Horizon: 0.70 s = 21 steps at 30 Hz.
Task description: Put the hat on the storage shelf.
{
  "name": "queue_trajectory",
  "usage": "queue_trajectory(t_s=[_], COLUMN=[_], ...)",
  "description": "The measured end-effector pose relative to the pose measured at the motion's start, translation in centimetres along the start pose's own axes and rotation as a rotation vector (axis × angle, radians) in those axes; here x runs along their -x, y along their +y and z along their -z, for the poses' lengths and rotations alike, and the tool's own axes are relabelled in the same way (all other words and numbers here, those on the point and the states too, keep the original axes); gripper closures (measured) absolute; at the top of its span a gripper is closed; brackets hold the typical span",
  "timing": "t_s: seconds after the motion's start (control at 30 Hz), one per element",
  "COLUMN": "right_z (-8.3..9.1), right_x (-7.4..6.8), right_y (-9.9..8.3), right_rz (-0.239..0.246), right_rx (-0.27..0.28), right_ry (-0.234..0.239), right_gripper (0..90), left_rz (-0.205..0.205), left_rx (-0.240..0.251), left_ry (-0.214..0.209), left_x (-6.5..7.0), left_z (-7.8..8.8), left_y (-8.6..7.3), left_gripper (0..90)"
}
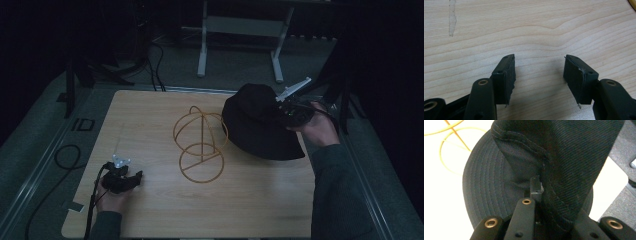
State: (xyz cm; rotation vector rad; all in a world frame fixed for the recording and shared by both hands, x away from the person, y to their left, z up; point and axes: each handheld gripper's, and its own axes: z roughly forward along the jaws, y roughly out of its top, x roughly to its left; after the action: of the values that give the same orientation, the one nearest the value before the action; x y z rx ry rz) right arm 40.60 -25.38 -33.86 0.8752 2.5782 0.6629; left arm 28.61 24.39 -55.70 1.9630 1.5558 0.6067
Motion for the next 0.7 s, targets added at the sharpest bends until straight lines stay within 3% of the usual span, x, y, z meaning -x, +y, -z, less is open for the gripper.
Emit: queue_trajectory(t_s=[0.33, 0.7], right_z=[1.5, 3.4], right_x=[0.0, 0.1], right_y=[0.7, 1.3], right_rz=[0.006, 0.045], right_rx=[0.027, 0.046], right_ry=[-0.006, -0.004], right_gripper=[88.3, 88.3], left_rz=[-0.001, -0.002], left_rx=[-0.002, -0.001], left_ry=[-0.001, -0.001], left_x=[0.0, 0.0], left_z=[0.0, 0.0], left_y=[0.0, 0.0], left_gripper=[43.5, 43.5])
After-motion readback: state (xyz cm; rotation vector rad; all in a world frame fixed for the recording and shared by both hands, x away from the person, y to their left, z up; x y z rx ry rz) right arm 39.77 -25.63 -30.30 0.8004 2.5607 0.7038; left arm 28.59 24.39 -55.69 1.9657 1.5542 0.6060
